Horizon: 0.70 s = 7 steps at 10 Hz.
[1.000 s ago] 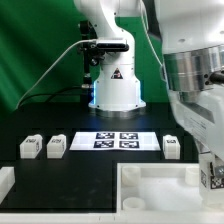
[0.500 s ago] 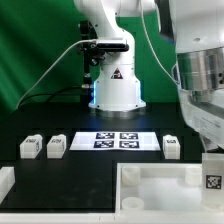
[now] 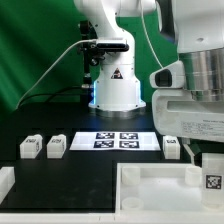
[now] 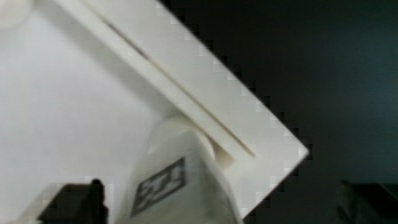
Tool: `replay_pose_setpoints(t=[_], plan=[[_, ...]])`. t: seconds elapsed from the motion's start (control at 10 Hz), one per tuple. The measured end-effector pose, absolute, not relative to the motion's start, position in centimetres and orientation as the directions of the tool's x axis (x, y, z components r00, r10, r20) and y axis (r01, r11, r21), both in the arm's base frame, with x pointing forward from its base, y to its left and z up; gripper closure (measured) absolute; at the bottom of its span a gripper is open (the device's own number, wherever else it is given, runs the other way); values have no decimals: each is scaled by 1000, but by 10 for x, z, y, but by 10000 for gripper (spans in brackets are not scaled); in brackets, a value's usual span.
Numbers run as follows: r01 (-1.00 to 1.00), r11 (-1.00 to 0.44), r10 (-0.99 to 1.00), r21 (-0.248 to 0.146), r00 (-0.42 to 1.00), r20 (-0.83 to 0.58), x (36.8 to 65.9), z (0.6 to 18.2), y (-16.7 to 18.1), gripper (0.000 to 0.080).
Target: Assemble one leg
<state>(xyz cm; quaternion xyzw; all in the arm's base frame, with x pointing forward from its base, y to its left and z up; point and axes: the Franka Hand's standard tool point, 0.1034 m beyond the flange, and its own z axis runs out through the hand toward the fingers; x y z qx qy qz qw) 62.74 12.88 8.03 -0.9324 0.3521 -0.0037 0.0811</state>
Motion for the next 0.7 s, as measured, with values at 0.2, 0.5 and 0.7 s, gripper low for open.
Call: replay_pose_setpoints(t=[0.2,0.5,0.7], plan=[[-284,-955,-286,-86,958,20,631,76,126,151],[-390,-915,-393,-99,920,3,631,76,128,441],[-567,-818,-567,-94,823,-25,629,74,125,499]])
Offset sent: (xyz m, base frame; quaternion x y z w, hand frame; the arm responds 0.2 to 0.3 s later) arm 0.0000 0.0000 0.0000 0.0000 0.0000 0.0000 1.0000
